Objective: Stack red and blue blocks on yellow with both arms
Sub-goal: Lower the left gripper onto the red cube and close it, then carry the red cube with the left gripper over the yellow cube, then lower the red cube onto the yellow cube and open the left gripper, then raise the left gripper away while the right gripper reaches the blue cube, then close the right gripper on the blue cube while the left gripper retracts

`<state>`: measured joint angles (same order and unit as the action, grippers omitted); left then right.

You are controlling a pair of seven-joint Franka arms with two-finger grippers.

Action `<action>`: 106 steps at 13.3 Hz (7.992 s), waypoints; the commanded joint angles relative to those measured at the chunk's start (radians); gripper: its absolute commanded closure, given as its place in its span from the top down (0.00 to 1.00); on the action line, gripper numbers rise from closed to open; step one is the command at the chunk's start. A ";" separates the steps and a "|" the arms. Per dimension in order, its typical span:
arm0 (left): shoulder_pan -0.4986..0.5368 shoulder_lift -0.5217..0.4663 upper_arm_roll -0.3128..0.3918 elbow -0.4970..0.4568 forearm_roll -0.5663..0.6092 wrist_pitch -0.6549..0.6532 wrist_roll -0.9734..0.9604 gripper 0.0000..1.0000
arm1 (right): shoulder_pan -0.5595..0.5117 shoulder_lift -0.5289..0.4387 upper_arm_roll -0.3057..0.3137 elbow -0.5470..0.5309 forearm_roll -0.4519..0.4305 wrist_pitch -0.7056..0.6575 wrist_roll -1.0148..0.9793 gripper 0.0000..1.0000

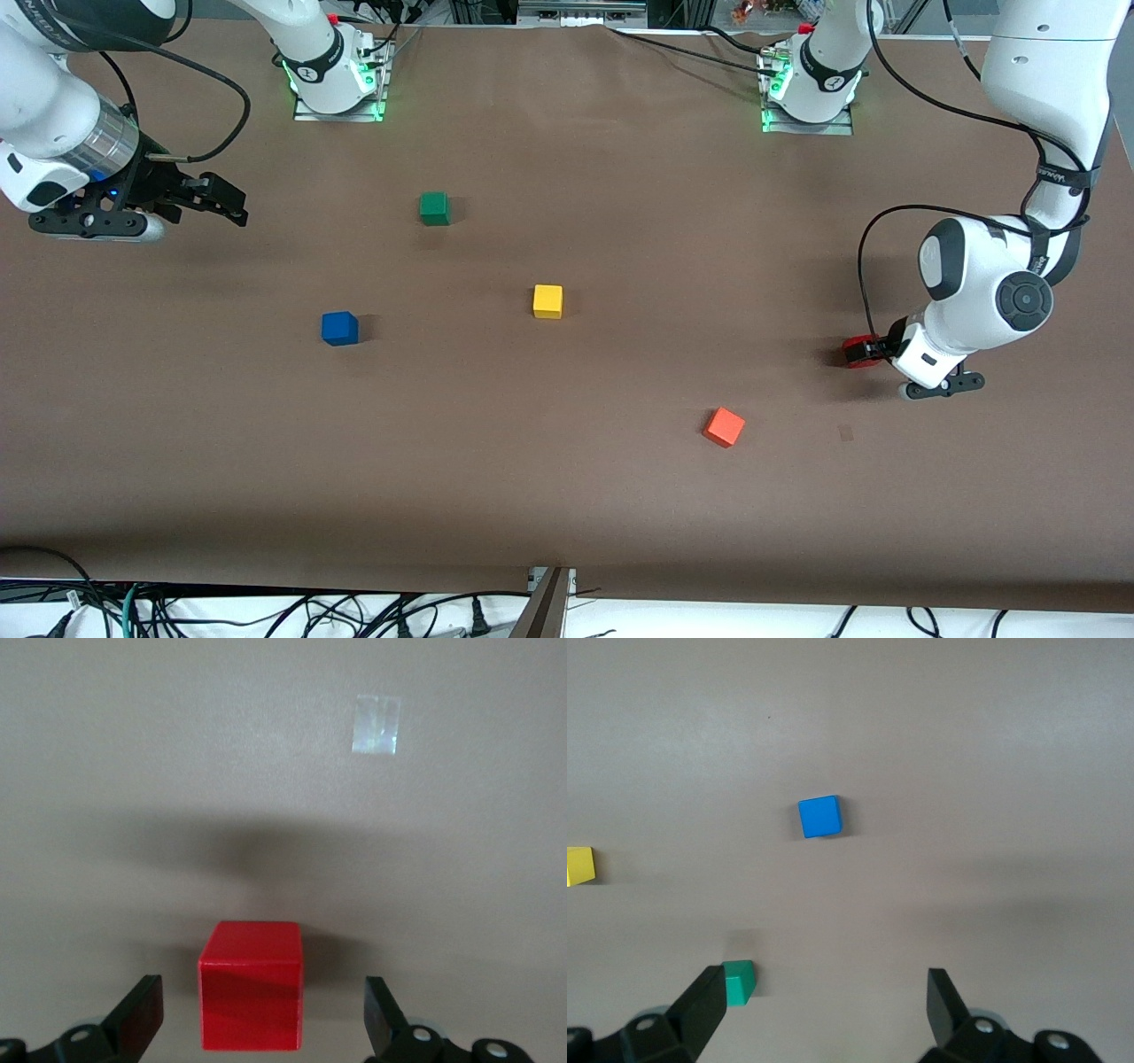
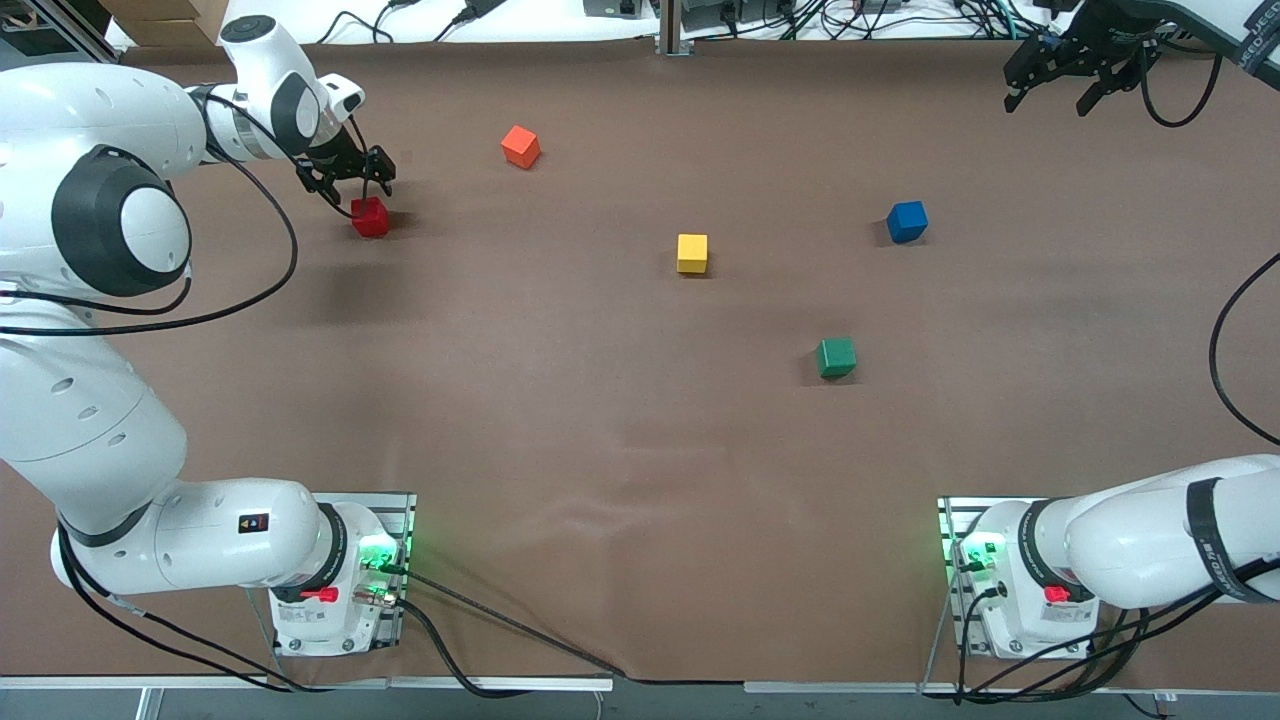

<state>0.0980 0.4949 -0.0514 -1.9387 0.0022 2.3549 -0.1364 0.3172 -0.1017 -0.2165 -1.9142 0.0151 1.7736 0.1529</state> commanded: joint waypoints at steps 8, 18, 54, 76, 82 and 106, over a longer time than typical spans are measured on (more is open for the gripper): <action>0.028 0.024 -0.002 -0.026 -0.001 0.066 0.023 0.46 | 0.005 -0.012 0.003 -0.002 -0.020 -0.016 0.016 1.00; -0.035 -0.042 -0.182 0.270 -0.007 -0.290 -0.145 0.14 | 0.005 -0.012 0.003 -0.002 -0.020 -0.016 0.016 1.00; -0.831 0.370 -0.068 0.741 0.087 -0.279 -0.701 0.18 | 0.002 -0.020 -0.001 0.021 -0.041 -0.062 0.004 1.00; -0.769 0.323 -0.050 0.781 0.079 -0.324 -0.726 1.00 | 0.000 0.046 -0.034 0.132 0.056 -0.120 -0.003 1.00; -0.580 0.151 -0.057 0.781 0.071 -0.477 -0.527 1.00 | 0.008 0.074 0.025 0.136 -0.046 -0.100 0.001 1.00; -0.078 -0.327 -0.050 0.525 0.042 -0.876 -0.051 1.00 | 0.005 0.560 0.062 -0.055 0.023 0.609 -0.130 1.00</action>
<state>0.0113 0.2805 -0.0951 -1.2630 0.0611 1.4587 -0.2285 0.3276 0.4437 -0.1603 -1.9575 0.0209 2.3516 0.0496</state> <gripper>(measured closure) 0.000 0.000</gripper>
